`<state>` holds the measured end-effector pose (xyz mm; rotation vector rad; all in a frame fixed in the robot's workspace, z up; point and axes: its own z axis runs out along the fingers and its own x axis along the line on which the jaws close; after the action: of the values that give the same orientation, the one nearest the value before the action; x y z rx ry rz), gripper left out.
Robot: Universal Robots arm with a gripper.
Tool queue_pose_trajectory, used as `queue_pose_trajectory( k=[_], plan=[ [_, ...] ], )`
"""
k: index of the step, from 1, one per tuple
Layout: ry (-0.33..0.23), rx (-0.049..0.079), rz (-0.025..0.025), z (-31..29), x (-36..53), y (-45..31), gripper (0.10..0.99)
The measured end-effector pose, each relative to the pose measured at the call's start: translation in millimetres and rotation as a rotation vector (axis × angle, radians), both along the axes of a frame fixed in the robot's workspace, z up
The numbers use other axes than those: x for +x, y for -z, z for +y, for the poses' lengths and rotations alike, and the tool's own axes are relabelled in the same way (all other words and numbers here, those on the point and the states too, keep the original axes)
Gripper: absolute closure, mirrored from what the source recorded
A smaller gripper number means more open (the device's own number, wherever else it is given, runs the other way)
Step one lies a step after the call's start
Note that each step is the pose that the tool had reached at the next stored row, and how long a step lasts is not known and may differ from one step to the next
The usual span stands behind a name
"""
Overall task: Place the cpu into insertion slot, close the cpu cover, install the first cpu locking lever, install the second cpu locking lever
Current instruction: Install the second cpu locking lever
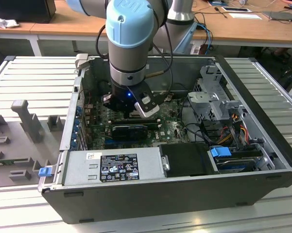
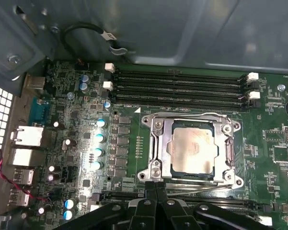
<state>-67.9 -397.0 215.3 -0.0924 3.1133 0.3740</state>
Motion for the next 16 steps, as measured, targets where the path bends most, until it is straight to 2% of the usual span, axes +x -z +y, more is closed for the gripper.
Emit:
queue_pose_trajectory(
  k=[4, 7, 16],
  plan=[
    [0.000, 0.014, 0.0002, -0.4, -1.1, 8.2, 0.980],
    [0.000, 0.044, 0.0001, -3.3, -2.6, 11.8, 0.980],
    [0.000, 0.094, 0.0001, -8.4, -6.0, 18.5, 0.980]
  ],
)
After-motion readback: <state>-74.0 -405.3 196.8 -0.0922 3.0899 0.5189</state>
